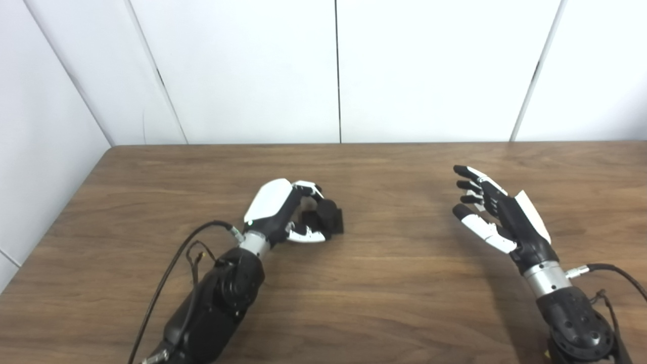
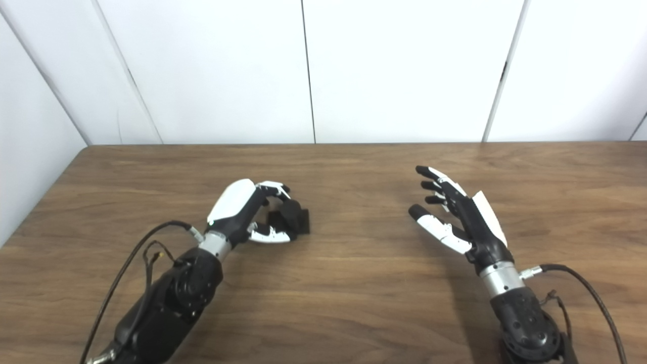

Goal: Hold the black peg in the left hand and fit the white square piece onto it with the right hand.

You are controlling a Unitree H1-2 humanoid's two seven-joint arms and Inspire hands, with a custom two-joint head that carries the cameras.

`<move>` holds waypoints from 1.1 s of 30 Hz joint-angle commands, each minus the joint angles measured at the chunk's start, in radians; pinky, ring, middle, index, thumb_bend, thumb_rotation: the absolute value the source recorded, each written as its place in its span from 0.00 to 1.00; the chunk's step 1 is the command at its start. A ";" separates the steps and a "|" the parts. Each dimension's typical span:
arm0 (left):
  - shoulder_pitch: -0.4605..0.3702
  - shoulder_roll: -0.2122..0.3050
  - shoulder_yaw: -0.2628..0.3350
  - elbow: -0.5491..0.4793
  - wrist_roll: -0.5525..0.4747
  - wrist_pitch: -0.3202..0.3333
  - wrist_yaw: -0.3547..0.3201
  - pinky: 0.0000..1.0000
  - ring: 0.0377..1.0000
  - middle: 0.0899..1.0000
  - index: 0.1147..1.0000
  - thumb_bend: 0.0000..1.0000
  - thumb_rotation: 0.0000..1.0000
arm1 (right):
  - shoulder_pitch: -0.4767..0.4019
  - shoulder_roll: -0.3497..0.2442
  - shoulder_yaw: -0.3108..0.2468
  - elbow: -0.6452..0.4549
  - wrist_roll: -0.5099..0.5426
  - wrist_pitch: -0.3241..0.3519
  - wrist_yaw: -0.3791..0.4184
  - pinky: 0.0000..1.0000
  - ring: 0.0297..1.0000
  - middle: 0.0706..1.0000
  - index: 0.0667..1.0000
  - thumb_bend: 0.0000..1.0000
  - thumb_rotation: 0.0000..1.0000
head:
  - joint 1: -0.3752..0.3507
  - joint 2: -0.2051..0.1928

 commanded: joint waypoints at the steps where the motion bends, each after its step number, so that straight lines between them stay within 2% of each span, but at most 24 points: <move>1: 0.043 -0.016 -0.050 -0.011 0.000 -0.020 -0.092 0.68 0.78 0.78 0.42 0.52 0.08 | -0.043 -0.013 -0.010 -0.033 0.010 -0.017 -0.015 0.76 0.85 0.90 0.87 0.68 0.76 | 0.000 0.002; 10: 0.098 -0.013 -0.089 -0.091 0.023 -0.042 -0.122 0.62 0.74 0.77 0.42 0.51 0.09 | -0.050 -0.015 -0.012 -0.028 0.005 -0.023 -0.015 0.75 0.85 0.89 0.86 0.67 0.76 | -0.021 0.006; 19: 0.142 -0.013 -0.112 -0.189 0.036 -0.026 -0.178 0.64 0.77 0.78 0.42 0.51 0.09 | -0.045 -0.012 -0.014 -0.042 0.002 -0.014 -0.017 0.74 0.85 0.89 0.86 0.69 0.77 | -0.050 0.015; 22: 0.142 -0.012 -0.115 -0.179 0.052 -0.032 -0.179 0.63 0.77 0.78 0.43 0.51 0.09 | -0.042 -0.010 -0.016 -0.052 0.000 -0.009 -0.019 0.75 0.85 0.90 0.86 0.68 0.77 | -0.077 0.016; 27: 0.141 0.000 -0.104 -0.128 0.070 -0.073 -0.142 0.61 0.76 0.77 0.43 0.51 0.09 | -0.036 -0.004 -0.024 -0.078 -0.005 0.006 -0.028 0.75 0.85 0.89 0.85 0.67 0.75 | -0.186 0.013; 30: 0.136 0.007 -0.093 -0.085 0.075 -0.101 -0.126 0.62 0.76 0.78 0.43 0.51 0.08 | -0.036 -0.006 -0.042 -0.092 -0.010 0.012 -0.042 0.78 0.85 0.89 0.85 0.67 0.74 | -0.209 0.009; 33: 0.132 0.005 -0.085 -0.068 0.081 -0.102 -0.133 0.62 0.76 0.79 0.43 0.51 0.08 | -0.038 -0.019 -0.060 -0.107 -0.019 0.022 -0.049 0.78 0.85 0.88 0.86 0.68 0.76 | -0.210 0.011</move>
